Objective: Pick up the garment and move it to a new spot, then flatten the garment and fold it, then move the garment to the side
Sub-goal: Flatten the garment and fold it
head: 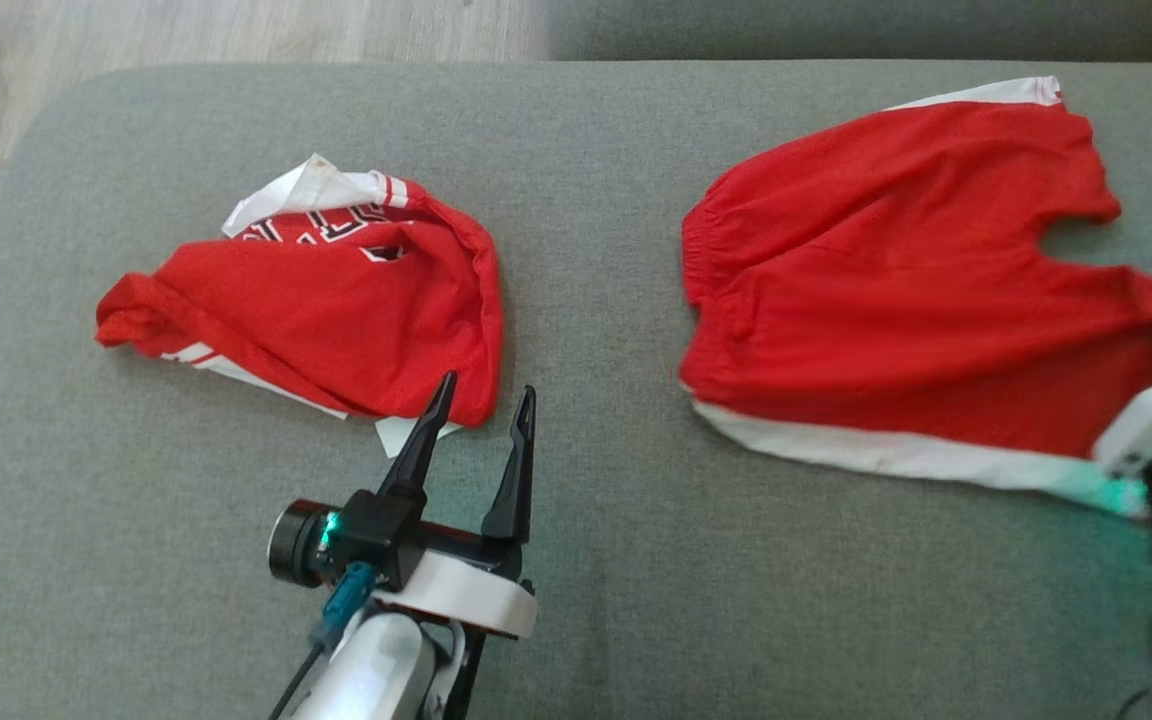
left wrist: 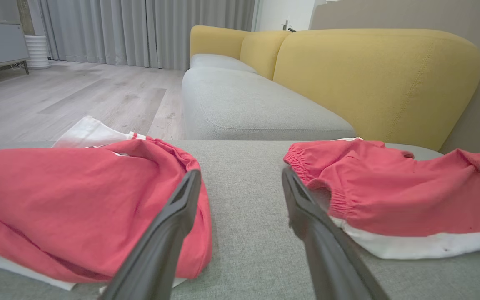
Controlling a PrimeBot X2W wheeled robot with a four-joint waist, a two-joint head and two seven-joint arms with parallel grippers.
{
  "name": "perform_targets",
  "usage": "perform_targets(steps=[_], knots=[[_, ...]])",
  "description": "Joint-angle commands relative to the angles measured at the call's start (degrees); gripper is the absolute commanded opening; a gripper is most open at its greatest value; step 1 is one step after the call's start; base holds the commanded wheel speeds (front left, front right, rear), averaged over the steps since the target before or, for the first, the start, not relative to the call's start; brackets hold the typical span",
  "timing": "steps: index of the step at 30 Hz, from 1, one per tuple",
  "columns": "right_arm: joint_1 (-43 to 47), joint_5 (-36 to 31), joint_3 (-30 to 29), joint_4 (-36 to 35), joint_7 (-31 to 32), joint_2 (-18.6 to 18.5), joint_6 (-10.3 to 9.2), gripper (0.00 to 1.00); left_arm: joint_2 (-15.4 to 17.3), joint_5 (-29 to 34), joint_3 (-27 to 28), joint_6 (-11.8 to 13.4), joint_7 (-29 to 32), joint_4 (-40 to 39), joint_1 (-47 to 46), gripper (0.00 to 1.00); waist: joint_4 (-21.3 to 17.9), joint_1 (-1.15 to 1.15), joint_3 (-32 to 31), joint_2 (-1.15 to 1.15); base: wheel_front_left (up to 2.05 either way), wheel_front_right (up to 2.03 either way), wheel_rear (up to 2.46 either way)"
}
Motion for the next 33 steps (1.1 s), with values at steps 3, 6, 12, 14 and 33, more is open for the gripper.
perform_targets(steps=[3,6,12,14,33], knots=[[-3.90,0.79,-1.75,0.32,1.88,-3.42,-0.04,1.00,0.00,0.27,1.43,0.05,-0.55,-1.77,-2.65,1.00,0.24,0.00,0.60,0.00,0.00,0.00,0.00],[-5.54,-0.80,-4.57,3.31,4.05,-5.79,-0.04,1.00,0.00,0.11,1.02,-0.01,-0.55,-1.80,-2.95,1.00,0.68,0.00,0.96,0.00,0.00,0.00,0.00],[-8.27,-4.37,-10.72,6.58,2.17,-7.33,-0.04,1.00,0.00,-0.17,1.10,0.12,-0.55,-1.26,-3.04,1.00,1.03,0.00,0.33,0.00,0.00,0.00,0.00],[-8.71,-5.46,-11.21,6.59,-0.13,-6.69,-0.04,1.00,0.00,-0.20,1.30,0.21,-0.55,-1.18,-2.89,1.00,0.79,0.00,-0.30,0.00,0.00,0.00,0.00],[12.25,7.98,12.36,-9.92,-16.51,4.10,-0.04,1.00,0.00,1.07,3.92,-0.97,-0.55,-1.24,-0.03,1.00,-4.97,0.00,-6.86,0.00,0.00,0.00,0.00]])
